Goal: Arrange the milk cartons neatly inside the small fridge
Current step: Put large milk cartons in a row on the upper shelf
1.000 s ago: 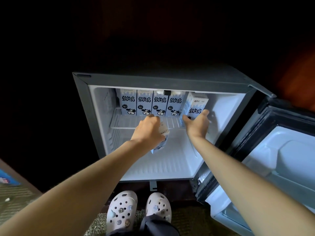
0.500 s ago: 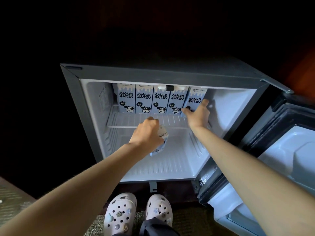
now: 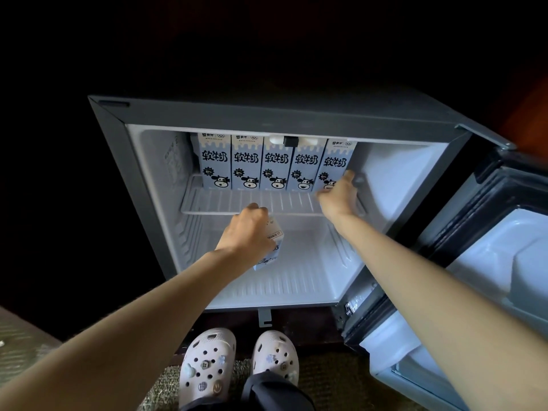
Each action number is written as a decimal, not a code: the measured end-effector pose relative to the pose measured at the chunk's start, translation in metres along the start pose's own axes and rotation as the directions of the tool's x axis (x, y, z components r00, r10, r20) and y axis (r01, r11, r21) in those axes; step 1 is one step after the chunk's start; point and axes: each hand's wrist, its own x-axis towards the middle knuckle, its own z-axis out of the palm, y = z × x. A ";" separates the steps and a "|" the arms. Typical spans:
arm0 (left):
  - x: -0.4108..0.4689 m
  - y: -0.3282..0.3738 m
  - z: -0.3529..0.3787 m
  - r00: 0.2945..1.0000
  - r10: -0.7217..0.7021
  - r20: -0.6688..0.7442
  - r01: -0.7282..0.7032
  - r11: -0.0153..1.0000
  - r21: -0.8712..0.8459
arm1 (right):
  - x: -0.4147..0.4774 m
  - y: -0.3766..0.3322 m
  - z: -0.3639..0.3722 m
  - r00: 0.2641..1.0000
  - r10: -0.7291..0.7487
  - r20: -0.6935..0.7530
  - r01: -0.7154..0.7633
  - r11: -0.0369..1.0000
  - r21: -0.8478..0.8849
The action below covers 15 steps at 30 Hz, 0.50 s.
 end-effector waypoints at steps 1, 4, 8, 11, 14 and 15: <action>-0.002 -0.001 0.001 1.000 0.002 0.002 -0.002 1.000 0.000 | -0.005 0.002 0.001 0.999 -0.031 -0.027 0.032 0.998 0.048; -0.010 -0.006 0.005 1.000 0.002 0.019 -0.002 1.000 0.010 | -0.046 0.005 0.002 0.955 -0.172 -0.241 0.208 0.969 0.135; -0.021 -0.021 0.013 0.999 -0.026 0.038 0.025 0.999 0.022 | -0.113 0.029 0.019 0.856 -0.469 -0.217 0.502 0.855 0.134; -0.025 -0.034 0.019 0.997 -0.056 0.054 0.054 0.998 0.037 | -0.136 0.053 0.045 0.876 -0.478 0.061 0.469 0.876 0.114; -0.019 -0.049 0.027 0.995 -0.070 0.071 0.069 0.998 0.016 | -0.128 0.060 0.071 0.861 -0.166 0.481 0.156 0.986 0.060; -0.015 -0.054 0.030 0.995 -0.067 0.073 0.066 0.998 0.012 | -0.121 0.062 0.080 0.815 -0.083 0.574 0.108 0.994 -0.010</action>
